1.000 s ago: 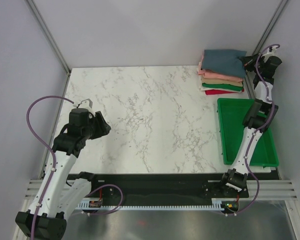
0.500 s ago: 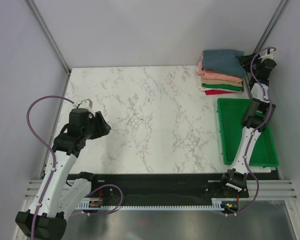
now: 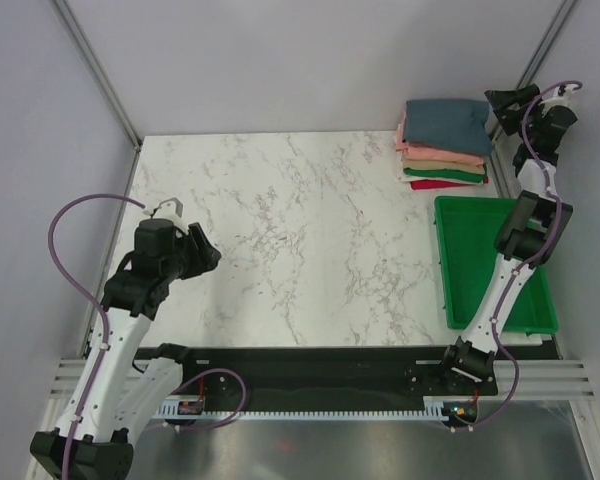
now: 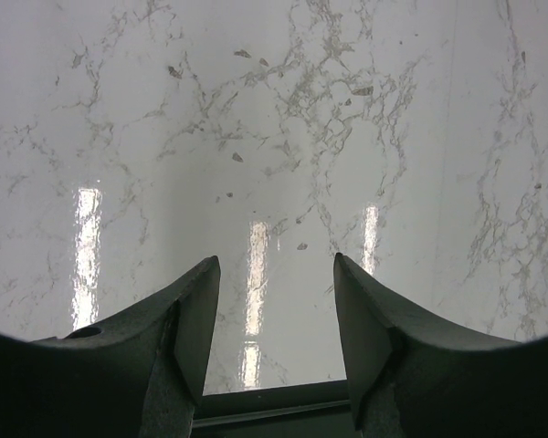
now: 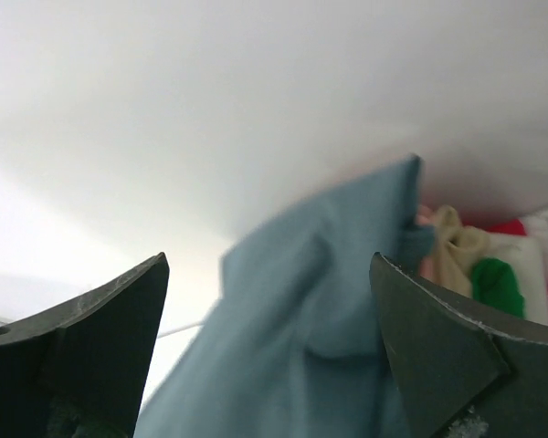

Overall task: Fold and stack the t-shirts
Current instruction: Neatly place the folded tshirt to the corner, then reset both grippers

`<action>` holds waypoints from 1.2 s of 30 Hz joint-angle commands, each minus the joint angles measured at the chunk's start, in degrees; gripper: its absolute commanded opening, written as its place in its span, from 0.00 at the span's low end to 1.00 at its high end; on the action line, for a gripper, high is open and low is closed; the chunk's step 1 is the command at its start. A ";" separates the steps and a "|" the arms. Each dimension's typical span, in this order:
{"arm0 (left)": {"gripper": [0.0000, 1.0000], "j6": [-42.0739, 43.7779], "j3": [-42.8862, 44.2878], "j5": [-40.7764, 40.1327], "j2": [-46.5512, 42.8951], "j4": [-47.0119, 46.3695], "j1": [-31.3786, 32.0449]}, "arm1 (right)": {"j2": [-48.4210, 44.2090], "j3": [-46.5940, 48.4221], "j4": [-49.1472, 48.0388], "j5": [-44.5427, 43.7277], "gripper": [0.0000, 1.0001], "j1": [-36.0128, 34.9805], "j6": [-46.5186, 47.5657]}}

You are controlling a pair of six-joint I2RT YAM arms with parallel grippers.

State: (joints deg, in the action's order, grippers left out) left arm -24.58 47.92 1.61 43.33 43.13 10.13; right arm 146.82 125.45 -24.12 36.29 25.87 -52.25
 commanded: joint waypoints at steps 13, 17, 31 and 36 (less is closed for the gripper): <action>0.60 0.76 -0.02 0.77 -3.34 -2.27 -0.02 | -48.51 -33.22 -3.24 -4.38 0.98 -1.33 -0.85; 0.60 0.76 -0.11 0.77 -3.60 -2.35 -0.02 | -62.16 -44.39 15.63 -9.73 0.98 -12.39 13.20; 0.60 0.67 -0.20 0.33 -1.50 -2.35 -0.11 | -93.82 -78.77 33.60 -23.01 0.98 -39.14 23.24; 0.60 0.50 -0.20 -0.64 -0.97 -2.00 -0.20 | -100.40 -83.96 33.61 -22.85 0.98 -39.14 22.28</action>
State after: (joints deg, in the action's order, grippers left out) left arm -24.58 47.59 1.74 42.61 43.00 10.09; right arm 49.54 42.54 8.40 15.16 -13.08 -31.18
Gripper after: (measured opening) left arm 0.603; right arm 0.982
